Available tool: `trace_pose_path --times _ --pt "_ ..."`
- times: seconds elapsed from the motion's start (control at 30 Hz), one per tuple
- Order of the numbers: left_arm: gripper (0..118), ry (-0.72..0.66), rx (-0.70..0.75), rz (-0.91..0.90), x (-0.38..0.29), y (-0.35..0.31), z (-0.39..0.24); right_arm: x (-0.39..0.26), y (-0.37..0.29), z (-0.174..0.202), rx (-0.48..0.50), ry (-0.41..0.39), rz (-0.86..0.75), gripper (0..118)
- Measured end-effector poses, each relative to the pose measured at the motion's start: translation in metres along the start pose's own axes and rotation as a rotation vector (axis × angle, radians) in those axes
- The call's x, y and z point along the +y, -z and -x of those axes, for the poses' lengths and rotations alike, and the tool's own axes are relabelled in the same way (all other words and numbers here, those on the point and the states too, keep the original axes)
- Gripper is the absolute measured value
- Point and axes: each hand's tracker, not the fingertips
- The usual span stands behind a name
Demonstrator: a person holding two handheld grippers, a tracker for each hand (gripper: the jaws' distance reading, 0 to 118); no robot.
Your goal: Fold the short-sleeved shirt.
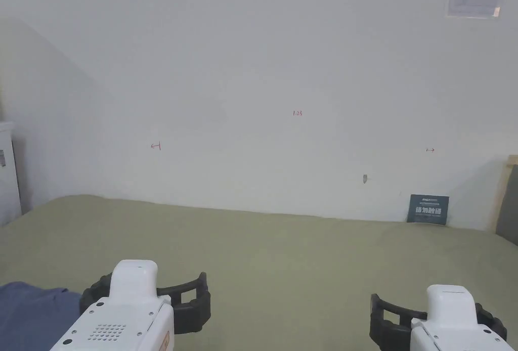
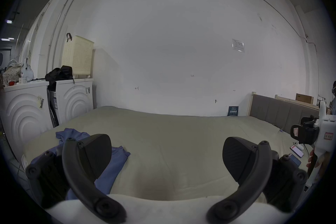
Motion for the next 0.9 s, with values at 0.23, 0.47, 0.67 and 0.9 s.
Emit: trace_pose_path --times 0.23,0.47,0.67,0.9 --pt "118 -0.003 0.003 0.0 0.0 -0.0008 0.0007 -0.0006 -0.0008 -0.001 -0.004 0.004 -0.001 118" --pt "118 0.003 -0.002 -0.007 0.002 -0.0019 0.0002 0.0003 -0.0022 -0.0003 -0.009 -0.001 -0.011 118" --pt "118 -0.015 0.002 -0.022 0.0042 -0.003 0.0016 0.002 -0.0018 -0.003 -0.007 0.013 -0.015 118" --pt "118 -0.04 -0.027 -0.017 0.0009 -0.0008 0.0048 0.0026 0.0013 -0.0077 -0.021 0.064 0.017 118"
